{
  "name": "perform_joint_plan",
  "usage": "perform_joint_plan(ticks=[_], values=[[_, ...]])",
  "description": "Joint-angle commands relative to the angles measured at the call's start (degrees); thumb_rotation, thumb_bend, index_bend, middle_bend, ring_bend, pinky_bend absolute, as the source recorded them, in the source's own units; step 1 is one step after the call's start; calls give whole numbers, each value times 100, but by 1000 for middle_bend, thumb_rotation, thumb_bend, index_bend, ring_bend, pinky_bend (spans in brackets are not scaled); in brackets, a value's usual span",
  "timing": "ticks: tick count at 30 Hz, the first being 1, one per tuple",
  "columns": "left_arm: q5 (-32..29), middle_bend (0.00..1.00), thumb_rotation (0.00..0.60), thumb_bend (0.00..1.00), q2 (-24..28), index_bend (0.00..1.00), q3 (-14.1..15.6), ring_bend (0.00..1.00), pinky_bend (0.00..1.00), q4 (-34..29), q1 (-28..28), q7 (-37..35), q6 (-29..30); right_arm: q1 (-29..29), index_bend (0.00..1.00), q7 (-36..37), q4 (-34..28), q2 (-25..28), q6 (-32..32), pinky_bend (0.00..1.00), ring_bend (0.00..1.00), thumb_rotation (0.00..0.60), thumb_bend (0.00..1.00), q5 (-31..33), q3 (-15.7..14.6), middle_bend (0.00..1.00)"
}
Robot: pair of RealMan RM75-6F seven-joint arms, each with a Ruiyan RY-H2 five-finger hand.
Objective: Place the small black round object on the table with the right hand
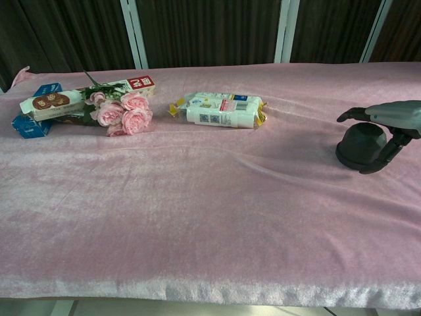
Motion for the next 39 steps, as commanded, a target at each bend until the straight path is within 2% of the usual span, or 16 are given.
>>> perform_joint_plan(ticks=[1,9,17,22,25,28,31,33,36,39], values=[[3,96,600,354,5,288,1,118,339,0,3,-6,2,6,0,2,1,-2,3,233,28,600,104,11,-8,60],[27,96,600,354,4,289,3,118,339,1,-1,-25,0,34,10,-67,66,-38,6,245,50,600,105,106,-39,74],[-14,97,600,354,24,290,-1,118,339,-18,25,-11,28,139,52,-227,219,-197,-65,417,130,600,104,300,-42,133],[-25,97,600,354,42,290,-3,118,339,-39,50,-9,64,178,57,-257,313,-305,-59,507,225,600,105,318,-47,186],[-33,97,600,354,51,289,-2,118,339,-47,52,-3,58,186,92,-254,393,-373,-28,557,294,600,104,296,-51,241],[-38,96,600,354,54,290,-5,118,339,-50,54,-8,59,186,168,-242,475,-438,9,604,364,600,104,266,-52,302],[-46,97,600,353,57,290,-13,119,339,-47,60,-20,69,170,284,-230,553,-502,76,660,450,600,104,219,-55,376],[-51,97,600,353,60,290,-18,119,339,-45,63,-35,69,159,416,-230,609,-546,124,715,521,600,104,182,-60,423],[-52,97,600,353,65,290,-25,118,340,-35,68,-67,72,137,555,-234,709,-611,167,769,590,600,104,138,-76,489],[-56,97,600,353,69,290,-33,118,339,-29,74,-91,78,110,631,-235,778,-661,245,799,628,600,109,91,-75,533]])
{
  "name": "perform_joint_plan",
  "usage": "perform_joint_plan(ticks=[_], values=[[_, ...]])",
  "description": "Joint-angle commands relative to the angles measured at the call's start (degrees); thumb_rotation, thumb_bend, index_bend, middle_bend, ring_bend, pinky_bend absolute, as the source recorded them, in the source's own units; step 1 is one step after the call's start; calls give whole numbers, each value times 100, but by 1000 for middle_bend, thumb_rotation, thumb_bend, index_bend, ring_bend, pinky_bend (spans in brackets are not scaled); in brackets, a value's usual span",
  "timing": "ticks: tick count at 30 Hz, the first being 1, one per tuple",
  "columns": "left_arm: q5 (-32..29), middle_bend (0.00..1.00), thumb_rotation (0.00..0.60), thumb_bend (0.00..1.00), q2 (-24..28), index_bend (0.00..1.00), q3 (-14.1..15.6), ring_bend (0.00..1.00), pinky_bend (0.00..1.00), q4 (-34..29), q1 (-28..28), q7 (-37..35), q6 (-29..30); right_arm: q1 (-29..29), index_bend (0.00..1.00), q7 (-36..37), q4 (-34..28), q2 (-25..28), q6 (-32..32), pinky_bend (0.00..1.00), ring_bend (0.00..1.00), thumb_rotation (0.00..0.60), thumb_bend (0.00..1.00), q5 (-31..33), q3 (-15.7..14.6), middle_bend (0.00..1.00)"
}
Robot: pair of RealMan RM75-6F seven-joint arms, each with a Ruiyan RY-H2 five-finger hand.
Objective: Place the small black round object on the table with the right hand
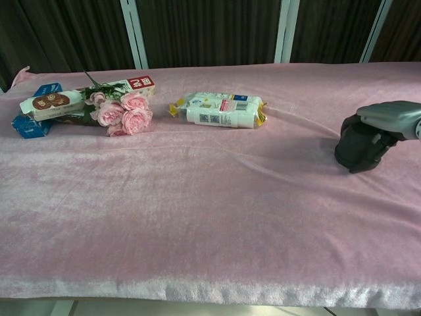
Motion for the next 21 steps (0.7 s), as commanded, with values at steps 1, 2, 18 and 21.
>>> perform_joint_plan(ticks=[1,2,18,21], values=[[0,97,600,354,2,290,-4,118,339,3,4,-13,5,-36,645,8,62,-55,105,803,634,600,110,-64,4,540],[0,97,600,354,4,290,-4,118,339,4,5,-21,3,-57,660,26,79,-73,170,807,639,600,112,-107,9,547],[13,97,600,354,2,290,-5,118,339,-6,13,-2,13,-403,672,915,-69,-65,1353,810,645,600,131,-1117,214,555],[7,97,600,354,1,290,-6,118,339,-7,10,5,5,-513,672,1799,-266,-75,2038,810,645,600,131,-1665,366,555]])
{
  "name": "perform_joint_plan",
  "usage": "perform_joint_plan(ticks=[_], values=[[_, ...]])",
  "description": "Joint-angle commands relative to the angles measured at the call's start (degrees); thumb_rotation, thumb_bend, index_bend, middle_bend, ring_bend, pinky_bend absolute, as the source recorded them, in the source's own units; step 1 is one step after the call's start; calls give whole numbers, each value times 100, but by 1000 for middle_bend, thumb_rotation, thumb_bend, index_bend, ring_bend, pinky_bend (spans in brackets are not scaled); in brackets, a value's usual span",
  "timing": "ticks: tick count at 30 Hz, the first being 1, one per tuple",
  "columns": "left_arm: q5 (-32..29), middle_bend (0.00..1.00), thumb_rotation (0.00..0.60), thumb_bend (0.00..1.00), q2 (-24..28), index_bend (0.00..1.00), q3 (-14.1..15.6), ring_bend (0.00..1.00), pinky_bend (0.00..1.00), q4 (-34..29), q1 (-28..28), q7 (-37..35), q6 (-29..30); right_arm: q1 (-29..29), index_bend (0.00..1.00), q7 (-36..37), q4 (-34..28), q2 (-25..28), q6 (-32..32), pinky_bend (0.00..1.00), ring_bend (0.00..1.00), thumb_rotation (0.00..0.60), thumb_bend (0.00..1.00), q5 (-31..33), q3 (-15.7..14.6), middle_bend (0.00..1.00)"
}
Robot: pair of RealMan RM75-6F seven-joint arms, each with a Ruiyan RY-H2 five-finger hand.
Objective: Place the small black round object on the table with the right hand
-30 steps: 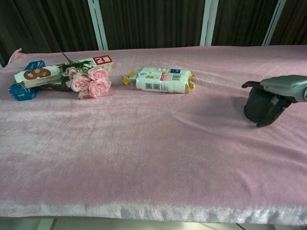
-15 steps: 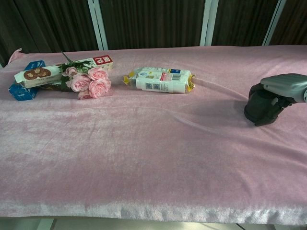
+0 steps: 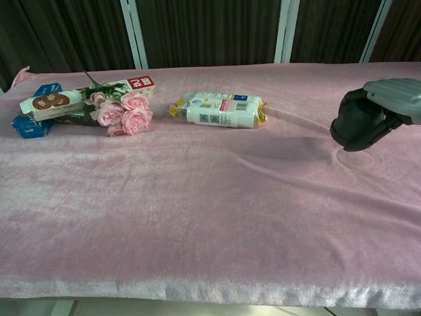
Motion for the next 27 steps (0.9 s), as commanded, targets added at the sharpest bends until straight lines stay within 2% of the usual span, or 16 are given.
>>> perform_joint_plan(ticks=[1,5,8,10,12,13,16,19,22,27], values=[[-2,97,600,354,1,290,2,118,339,-2,-1,4,-7,-177,672,1360,-248,-24,982,810,645,600,131,-794,213,555],[9,97,600,354,2,290,3,118,339,-13,1,14,3,-310,672,2998,-326,-15,1793,810,645,600,130,-1537,236,555],[24,97,600,354,0,290,9,118,339,-21,3,26,11,-356,672,3939,-374,104,2038,810,644,600,130,-1884,150,555],[27,97,600,354,-2,290,14,118,339,-25,0,45,6,-356,670,4261,-417,243,1941,810,645,600,130,-1958,68,555],[26,97,600,354,-1,290,19,118,339,-32,-5,57,-7,-313,669,4255,-491,449,1677,810,646,600,130,-1980,-32,555],[25,97,600,354,-1,290,19,118,339,-33,-7,62,-11,-294,670,4064,-480,523,1541,810,648,600,130,-1953,-67,556],[9,96,600,354,-2,290,14,118,339,-33,-7,71,-11,-280,676,2783,-463,622,1236,812,656,600,130,-1674,-42,560],[-7,96,600,354,0,290,11,118,339,-33,-9,72,-19,-309,678,780,-372,558,1208,813,659,600,131,-1338,38,562],[-1,97,600,353,1,290,10,118,339,-36,-7,65,-14,-341,678,-664,-234,437,1295,815,659,600,132,-1103,94,562],[-5,97,600,354,1,290,4,118,339,-28,-5,54,-9,-409,678,-2065,-164,273,1399,817,660,600,133,-674,235,562]])
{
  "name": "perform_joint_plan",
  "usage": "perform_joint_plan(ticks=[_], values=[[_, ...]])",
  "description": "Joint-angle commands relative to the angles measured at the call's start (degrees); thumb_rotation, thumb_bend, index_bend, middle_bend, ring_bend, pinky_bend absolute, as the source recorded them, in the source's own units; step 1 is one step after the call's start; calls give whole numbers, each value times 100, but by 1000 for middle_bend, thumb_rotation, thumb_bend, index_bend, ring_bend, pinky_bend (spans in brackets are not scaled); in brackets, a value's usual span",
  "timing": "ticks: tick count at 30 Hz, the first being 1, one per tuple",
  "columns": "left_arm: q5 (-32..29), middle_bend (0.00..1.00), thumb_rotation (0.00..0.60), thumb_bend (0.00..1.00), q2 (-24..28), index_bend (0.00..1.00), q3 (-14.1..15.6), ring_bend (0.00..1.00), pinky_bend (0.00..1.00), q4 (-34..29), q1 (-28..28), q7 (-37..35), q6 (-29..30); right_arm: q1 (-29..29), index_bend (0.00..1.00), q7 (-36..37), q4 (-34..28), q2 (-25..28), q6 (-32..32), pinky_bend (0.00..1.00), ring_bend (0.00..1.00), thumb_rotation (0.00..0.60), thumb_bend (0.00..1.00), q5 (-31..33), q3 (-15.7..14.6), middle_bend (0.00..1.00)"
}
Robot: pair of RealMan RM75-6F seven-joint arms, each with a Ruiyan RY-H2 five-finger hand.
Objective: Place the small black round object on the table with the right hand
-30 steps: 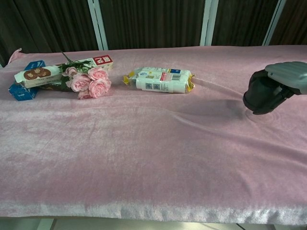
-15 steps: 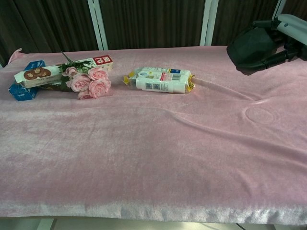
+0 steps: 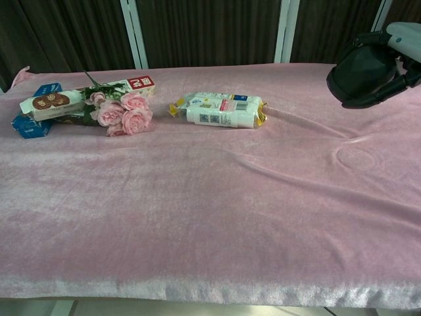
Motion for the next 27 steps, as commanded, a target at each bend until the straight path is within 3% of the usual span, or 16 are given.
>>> perform_joint_plan(ticks=[1,4,7,11,15,19,23,27], values=[[1,97,600,354,0,290,3,118,339,-3,2,0,0,-114,677,-3532,111,-121,17,817,660,600,132,780,192,562],[12,97,600,354,-3,290,7,119,339,-8,5,9,8,-122,675,-3753,-123,-90,-70,817,660,600,133,972,254,562],[17,97,600,354,-3,289,8,118,340,-8,1,11,4,-119,674,-2957,-518,88,-382,817,659,600,133,950,258,562],[15,97,600,354,1,290,10,118,339,-14,5,16,6,-105,674,-711,-874,347,-615,817,660,600,133,348,196,562],[25,97,600,355,3,290,9,118,339,-15,9,-3,15,-64,675,1571,-783,400,-319,816,660,600,133,-481,62,562],[23,96,600,354,4,290,9,118,339,-12,11,-19,10,-43,676,3324,-690,401,84,815,660,600,132,-921,3,562],[29,96,600,354,8,290,7,118,339,-15,10,-24,12,-56,676,4164,-717,419,216,815,660,600,133,-941,-1,562],[28,97,600,353,7,289,12,118,339,-14,5,-17,-1,-18,677,4035,-671,493,68,815,660,600,133,-898,-52,563]])
